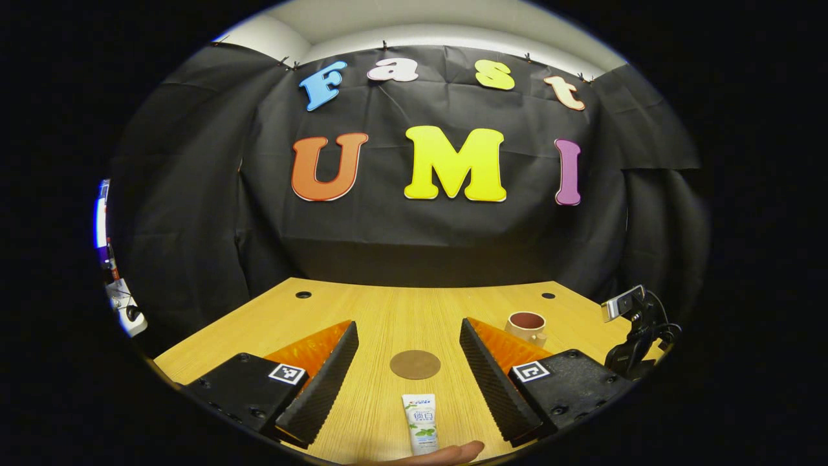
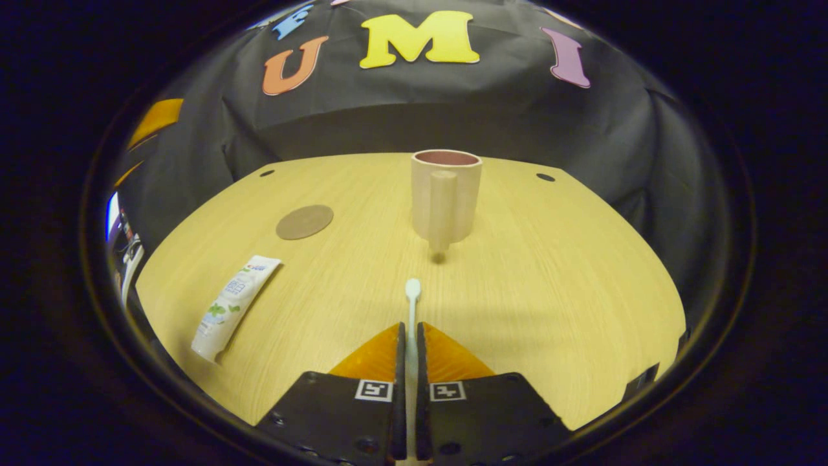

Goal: Put the toothbrush and toothpaste on the desktop into the cup, then pick up the cup and place it on the coaster on the desktop.

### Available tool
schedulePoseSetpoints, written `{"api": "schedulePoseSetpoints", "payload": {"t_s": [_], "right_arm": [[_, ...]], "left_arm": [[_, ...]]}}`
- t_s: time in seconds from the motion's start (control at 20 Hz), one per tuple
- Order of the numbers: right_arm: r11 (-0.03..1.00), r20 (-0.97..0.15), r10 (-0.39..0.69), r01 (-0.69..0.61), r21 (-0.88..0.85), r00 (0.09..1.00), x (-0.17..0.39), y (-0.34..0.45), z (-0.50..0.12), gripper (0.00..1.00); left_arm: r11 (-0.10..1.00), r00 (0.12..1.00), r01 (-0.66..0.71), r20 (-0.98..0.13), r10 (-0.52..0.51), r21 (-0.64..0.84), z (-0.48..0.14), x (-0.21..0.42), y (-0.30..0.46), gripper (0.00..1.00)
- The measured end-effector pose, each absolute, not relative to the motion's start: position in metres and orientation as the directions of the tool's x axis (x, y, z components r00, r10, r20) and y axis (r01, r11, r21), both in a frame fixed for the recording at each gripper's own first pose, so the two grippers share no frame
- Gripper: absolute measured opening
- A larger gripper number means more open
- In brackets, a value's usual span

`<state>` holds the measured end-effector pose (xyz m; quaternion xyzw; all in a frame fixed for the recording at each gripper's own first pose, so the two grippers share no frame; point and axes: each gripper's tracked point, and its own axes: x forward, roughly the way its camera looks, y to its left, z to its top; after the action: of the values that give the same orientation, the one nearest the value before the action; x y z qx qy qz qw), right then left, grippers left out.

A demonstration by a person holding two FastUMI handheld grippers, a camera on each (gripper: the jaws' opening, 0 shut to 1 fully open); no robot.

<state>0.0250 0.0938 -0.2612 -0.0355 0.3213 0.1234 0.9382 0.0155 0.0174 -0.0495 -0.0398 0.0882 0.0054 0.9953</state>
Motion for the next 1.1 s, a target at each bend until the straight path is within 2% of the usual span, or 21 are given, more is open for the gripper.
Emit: {"api": "schedulePoseSetpoints", "payload": {"t_s": [0.35,0.7,1.0,1.1], "right_arm": [[0.955,-0.592,0.271,-0.288,0.068,0.759,0.024,0.097,-0.263,0.03],[0.95,-0.479,0.304,-0.301,0.085,0.824,0.021,0.094,-0.235,0.03],[0.947,-0.393,0.318,-0.308,0.089,0.863,0.014,0.085,-0.212,0.03],[0.945,-0.369,0.326,-0.311,0.102,0.87,0.011,0.082,-0.204,0.06]], "left_arm": [[0.991,0.932,0.021,-0.355,-0.068,-0.135,-0.094,0.006,-0.001,1.0],[0.985,0.861,-0.003,-0.502,-0.085,-0.172,-0.15,-0.006,-0.001,0.95],[0.994,0.79,0.02,-0.607,-0.082,-0.109,-0.197,-0.022,-0.016,0.95],[0.995,0.778,0.026,-0.623,-0.083,-0.099,-0.205,-0.023,-0.021,0.94]]}}
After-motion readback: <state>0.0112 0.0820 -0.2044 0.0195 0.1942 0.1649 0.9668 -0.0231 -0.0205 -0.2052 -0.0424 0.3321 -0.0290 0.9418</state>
